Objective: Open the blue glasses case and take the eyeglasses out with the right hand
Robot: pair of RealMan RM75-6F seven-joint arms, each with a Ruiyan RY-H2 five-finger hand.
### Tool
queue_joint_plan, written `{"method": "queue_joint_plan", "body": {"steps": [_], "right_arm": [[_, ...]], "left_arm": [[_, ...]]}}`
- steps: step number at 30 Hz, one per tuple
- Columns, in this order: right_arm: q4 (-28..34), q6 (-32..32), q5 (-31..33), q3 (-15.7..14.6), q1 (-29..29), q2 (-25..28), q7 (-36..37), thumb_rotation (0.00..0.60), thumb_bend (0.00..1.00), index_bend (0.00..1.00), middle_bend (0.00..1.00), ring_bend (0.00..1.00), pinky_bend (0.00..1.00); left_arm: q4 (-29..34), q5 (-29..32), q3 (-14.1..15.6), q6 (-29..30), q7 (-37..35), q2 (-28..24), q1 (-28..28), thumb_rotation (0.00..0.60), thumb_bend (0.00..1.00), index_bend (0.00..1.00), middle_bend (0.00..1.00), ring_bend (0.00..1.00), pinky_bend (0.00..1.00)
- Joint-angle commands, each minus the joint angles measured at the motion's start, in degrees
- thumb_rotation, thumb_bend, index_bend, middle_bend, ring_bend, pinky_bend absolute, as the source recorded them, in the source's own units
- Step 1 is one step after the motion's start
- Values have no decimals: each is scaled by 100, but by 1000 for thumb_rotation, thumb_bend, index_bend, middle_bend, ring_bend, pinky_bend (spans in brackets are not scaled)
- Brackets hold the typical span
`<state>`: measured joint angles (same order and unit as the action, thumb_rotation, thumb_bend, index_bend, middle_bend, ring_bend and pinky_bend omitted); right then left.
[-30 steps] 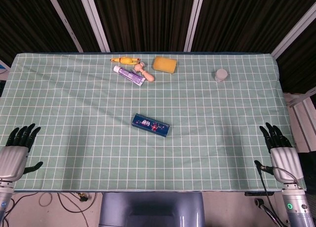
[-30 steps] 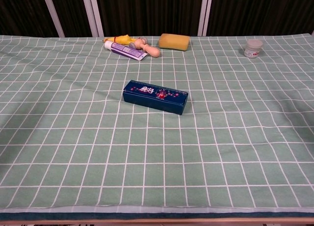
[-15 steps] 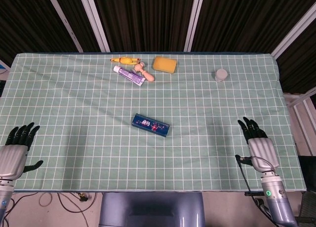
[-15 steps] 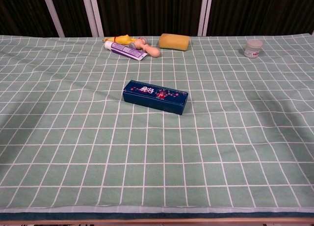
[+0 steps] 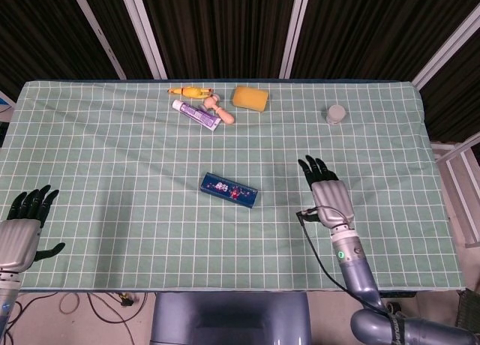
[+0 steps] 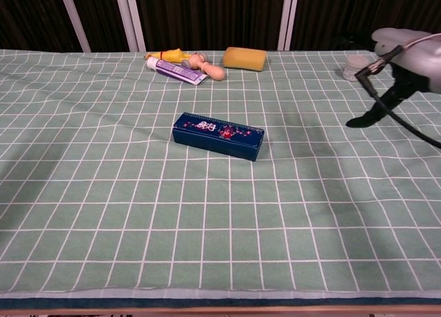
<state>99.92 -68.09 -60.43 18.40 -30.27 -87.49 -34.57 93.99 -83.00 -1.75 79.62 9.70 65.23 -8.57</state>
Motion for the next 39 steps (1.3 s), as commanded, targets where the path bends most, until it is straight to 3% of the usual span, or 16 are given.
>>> {"method": "queue_joint_plan", "body": {"steps": [1, 9, 18, 39], "right_arm": [[-413, 139, 278, 164, -337, -446, -166, 600, 32, 0, 0, 0, 242], [-1357, 315, 693, 345, -979, -1345, -189, 600, 33, 0, 0, 0, 242], [-2256, 372, 914, 325, -1357, -2096, -45, 600, 33, 0, 0, 0, 242], [-2921, 449, 1131, 443, -1727, -2737, 131, 600, 31, 0, 0, 0, 242]], "left_arm": [[5, 25, -6, -16, -5, -7, -4, 600, 0, 0, 0, 0, 0], [31, 129, -37, -100, -34, -16, -36, 600, 0, 0, 0, 0, 0], [67, 248, -66, -222, -151, -58, -78, 600, 0, 0, 0, 0, 0], [100, 325, -96, -286, -374, -106, -110, 600, 0, 0, 0, 0, 0]]}}
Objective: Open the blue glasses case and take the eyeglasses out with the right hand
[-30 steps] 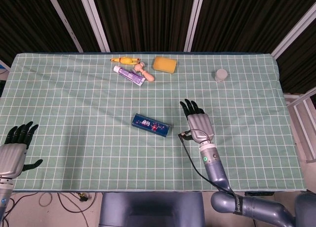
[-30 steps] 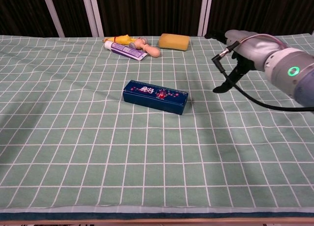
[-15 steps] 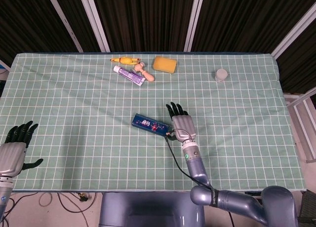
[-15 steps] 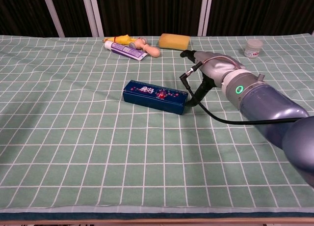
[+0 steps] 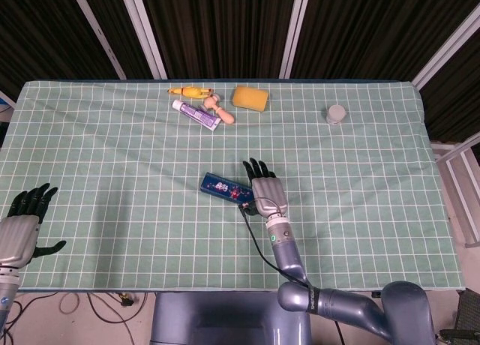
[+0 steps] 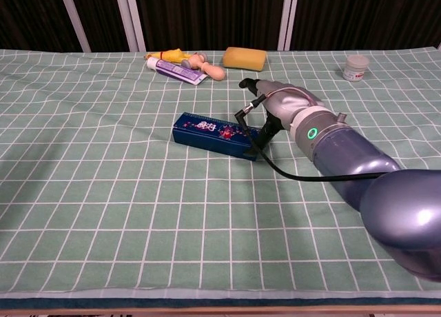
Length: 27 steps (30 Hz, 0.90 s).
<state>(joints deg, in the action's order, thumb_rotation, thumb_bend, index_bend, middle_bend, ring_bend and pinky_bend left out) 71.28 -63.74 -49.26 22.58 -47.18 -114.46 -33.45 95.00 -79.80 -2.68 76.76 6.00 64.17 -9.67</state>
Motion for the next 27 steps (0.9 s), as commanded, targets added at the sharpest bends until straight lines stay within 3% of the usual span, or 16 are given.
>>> {"method": "queue_joint_plan", "body": {"steps": [1, 19, 27], "right_arm": [[-97, 17, 11, 29, -53, -61, 22, 600, 32, 0, 0, 0, 242], [-743, 215, 158, 224, -299, -232, 69, 600, 50, 0, 0, 0, 242], [-554, 263, 162, 151, -242, -160, 137, 600, 160, 30, 0, 0, 242]], "left_arm": [[-1, 11, -3, -2, -9, 1, 0, 600, 0, 0, 0, 0, 0], [25, 67, -7, -40, -50, -15, -14, 600, 0, 0, 0, 0, 0], [54, 88, -6, -48, -67, -30, -13, 600, 0, 0, 0, 0, 0]]}}
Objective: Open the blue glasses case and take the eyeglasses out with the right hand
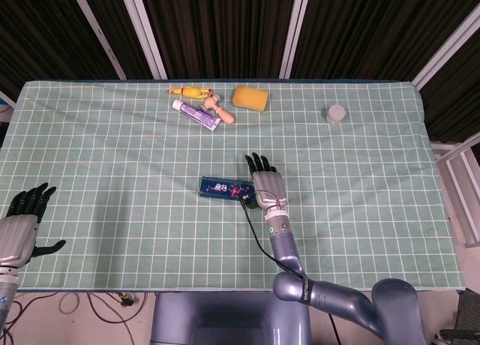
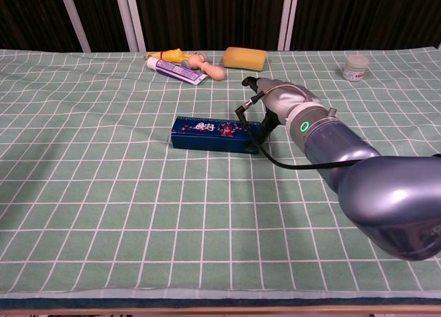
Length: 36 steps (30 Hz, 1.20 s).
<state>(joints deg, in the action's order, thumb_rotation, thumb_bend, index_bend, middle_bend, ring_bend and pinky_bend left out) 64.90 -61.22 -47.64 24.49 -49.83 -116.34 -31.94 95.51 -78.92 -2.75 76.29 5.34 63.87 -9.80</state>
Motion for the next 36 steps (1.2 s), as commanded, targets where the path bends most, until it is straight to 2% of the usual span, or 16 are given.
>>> {"method": "queue_joint_plan", "body": {"steps": [1, 4, 7, 11, 21, 24, 36], "right_arm": [[145, 17, 21, -45, 23, 41, -45, 600, 170, 51, 0, 0, 242], [342, 25, 113, -15, -14, 73, -166, 600, 215, 147, 0, 0, 242], [478, 38, 268, 37, -86, 103, -364, 600, 252, 191, 0, 0, 242], [582, 103, 620, 153, -264, 138, -760, 600, 293, 200, 0, 0, 242], [772, 84, 1611, 312, -728, 188, -1865, 600, 311, 257, 0, 0, 240], [773, -36, 2060, 533, -1089, 71, -2286, 600, 318, 258, 0, 0, 240], [262, -92, 2833, 844, -1724, -217, -2629, 600, 349, 258, 0, 0, 240]], "left_arm": [[4, -2, 3, -3, 0, -2, -1, 600, 0, 0, 0, 0, 0], [18, -4, 12, -14, -5, -11, -3, 600, 0, 0, 0, 0, 0], [27, 4, 10, -15, -19, -20, -2, 600, 0, 0, 0, 0, 0], [54, 38, 11, -55, -58, -46, -7, 600, 0, 0, 0, 0, 0], [107, 95, 11, -123, -126, -99, -18, 600, 0, 0, 0, 0, 0], [136, 127, 9, -168, -165, -123, -29, 600, 0, 0, 0, 0, 0], [188, 221, 2, -256, -208, -154, -51, 600, 0, 0, 0, 0, 0]]}}
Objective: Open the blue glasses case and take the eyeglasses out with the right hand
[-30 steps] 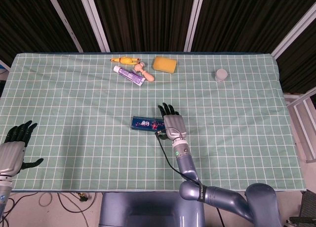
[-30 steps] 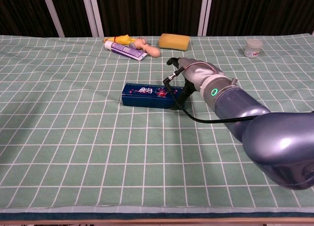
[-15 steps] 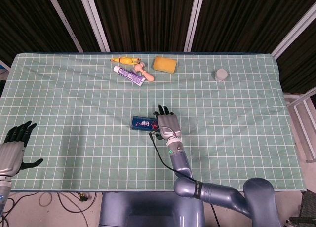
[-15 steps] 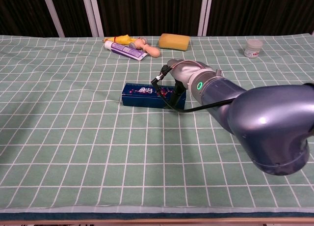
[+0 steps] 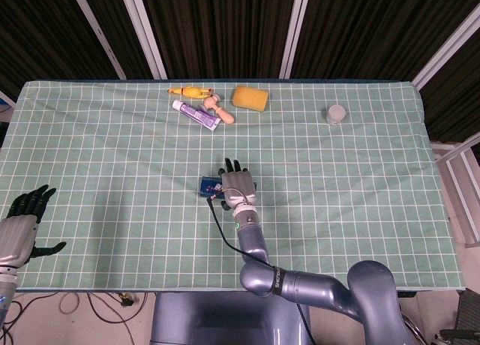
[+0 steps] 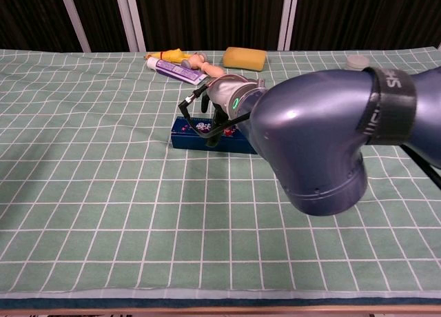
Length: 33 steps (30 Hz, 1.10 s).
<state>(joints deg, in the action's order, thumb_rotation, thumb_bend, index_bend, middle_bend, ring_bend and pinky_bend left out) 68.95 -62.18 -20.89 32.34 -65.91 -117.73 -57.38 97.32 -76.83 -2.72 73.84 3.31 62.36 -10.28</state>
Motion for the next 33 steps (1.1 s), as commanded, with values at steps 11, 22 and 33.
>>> {"method": "queue_joint_plan", "body": {"steps": [11, 22, 33], "right_arm": [[-673, 109, 590, 235, -488, -272, -180, 600, 350, 258, 0, 0, 240], [-530, 15, 842, 248, -612, -292, -298, 600, 351, 274, 0, 0, 240], [-346, -63, 837, 224, -619, -232, -175, 600, 448, 275, 0, 0, 240]], "left_arm": [[59, 66, 1, -81, -58, -29, -22, 600, 0, 0, 0, 0, 0], [59, 46, -11, -62, -183, -44, -18, 600, 0, 0, 0, 0, 0], [59, 56, -7, -57, -197, -44, -13, 600, 0, 0, 0, 0, 0]]}}
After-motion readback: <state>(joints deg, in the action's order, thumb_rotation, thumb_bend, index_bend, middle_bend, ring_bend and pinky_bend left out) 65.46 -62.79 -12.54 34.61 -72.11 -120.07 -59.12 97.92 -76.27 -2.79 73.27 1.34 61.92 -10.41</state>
